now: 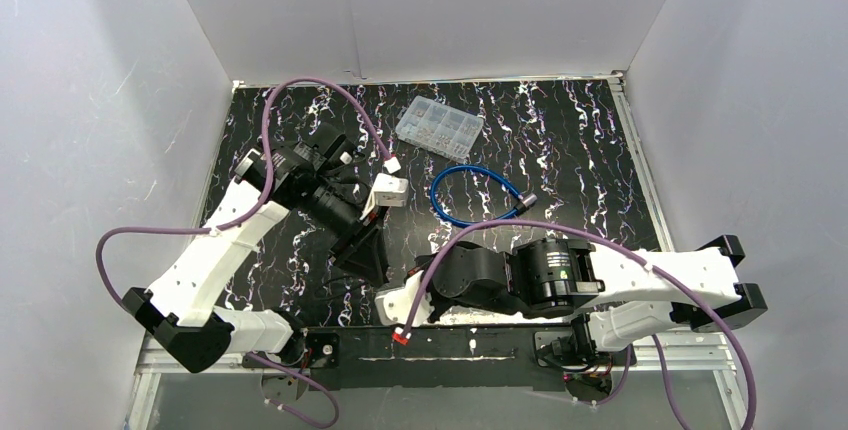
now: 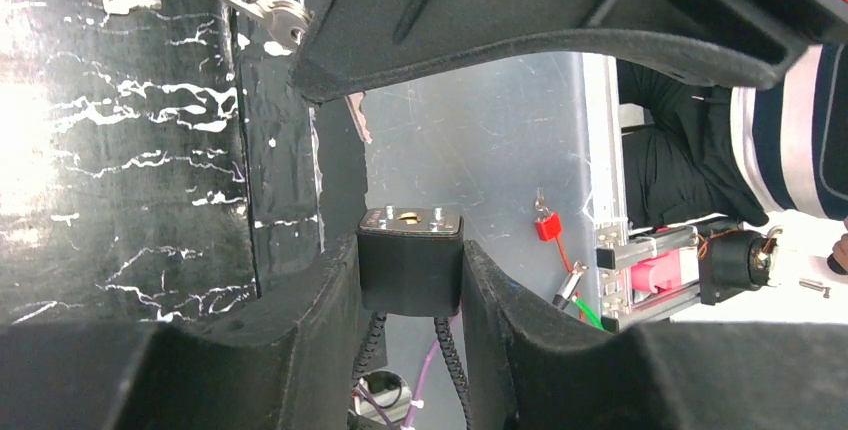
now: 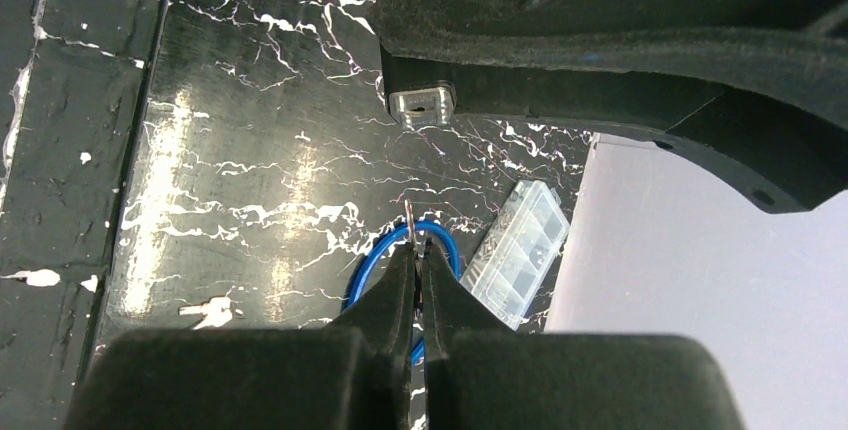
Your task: Unlock with the key
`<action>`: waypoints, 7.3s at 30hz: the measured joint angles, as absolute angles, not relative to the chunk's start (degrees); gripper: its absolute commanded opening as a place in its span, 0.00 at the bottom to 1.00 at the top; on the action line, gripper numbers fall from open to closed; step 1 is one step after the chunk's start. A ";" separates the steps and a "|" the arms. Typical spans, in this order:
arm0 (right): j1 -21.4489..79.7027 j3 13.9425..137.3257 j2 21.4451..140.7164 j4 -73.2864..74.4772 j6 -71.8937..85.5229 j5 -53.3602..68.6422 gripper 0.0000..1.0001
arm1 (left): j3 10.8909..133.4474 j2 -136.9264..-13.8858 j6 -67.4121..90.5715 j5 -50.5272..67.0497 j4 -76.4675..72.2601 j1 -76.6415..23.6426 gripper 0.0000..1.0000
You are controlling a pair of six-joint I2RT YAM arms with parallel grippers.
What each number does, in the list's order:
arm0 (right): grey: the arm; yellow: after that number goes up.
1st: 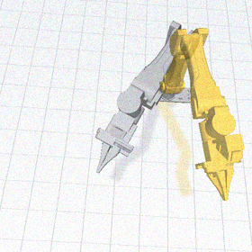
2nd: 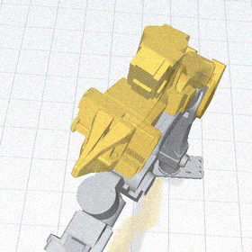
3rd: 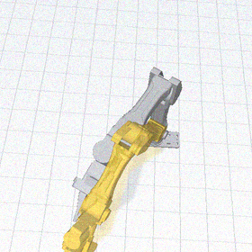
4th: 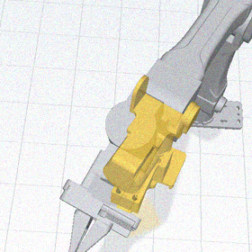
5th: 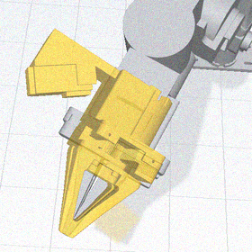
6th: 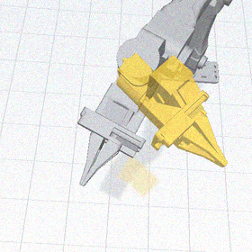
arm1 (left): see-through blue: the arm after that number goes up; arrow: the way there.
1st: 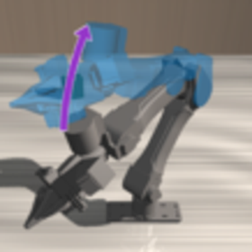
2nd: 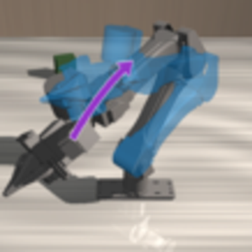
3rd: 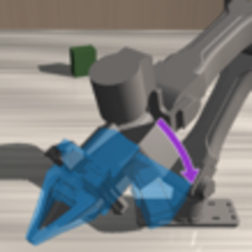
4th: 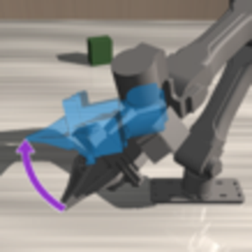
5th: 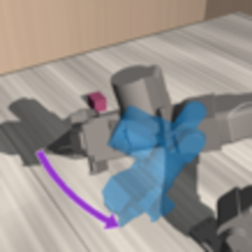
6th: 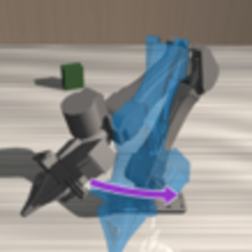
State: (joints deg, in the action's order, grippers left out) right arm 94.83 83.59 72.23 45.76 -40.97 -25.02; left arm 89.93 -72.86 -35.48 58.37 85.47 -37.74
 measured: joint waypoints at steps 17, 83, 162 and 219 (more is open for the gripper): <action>94.08 85.10 76.20 43.03 -42.00 -25.34 0.01 | 88.64 -72.97 -29.89 55.46 85.47 -37.74 0.00; 93.06 84.86 78.81 38.41 -40.97 -27.90 0.01 | 91.48 -74.32 -22.72 50.50 84.03 -34.65 0.00; 95.33 78.96 74.74 26.52 -54.15 -36.07 0.01 | 100.25 -77.47 -39.53 50.59 85.52 -33.47 0.00; 95.57 67.81 59.77 14.06 -46.22 -33.78 0.01 | 96.64 -65.14 -60.38 55.81 85.36 -38.48 0.00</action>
State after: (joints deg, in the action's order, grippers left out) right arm 95.57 67.81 59.77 14.06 -46.22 -33.78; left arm 96.64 -65.14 -60.38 55.81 85.36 -38.48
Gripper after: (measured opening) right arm 0.034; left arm 0.341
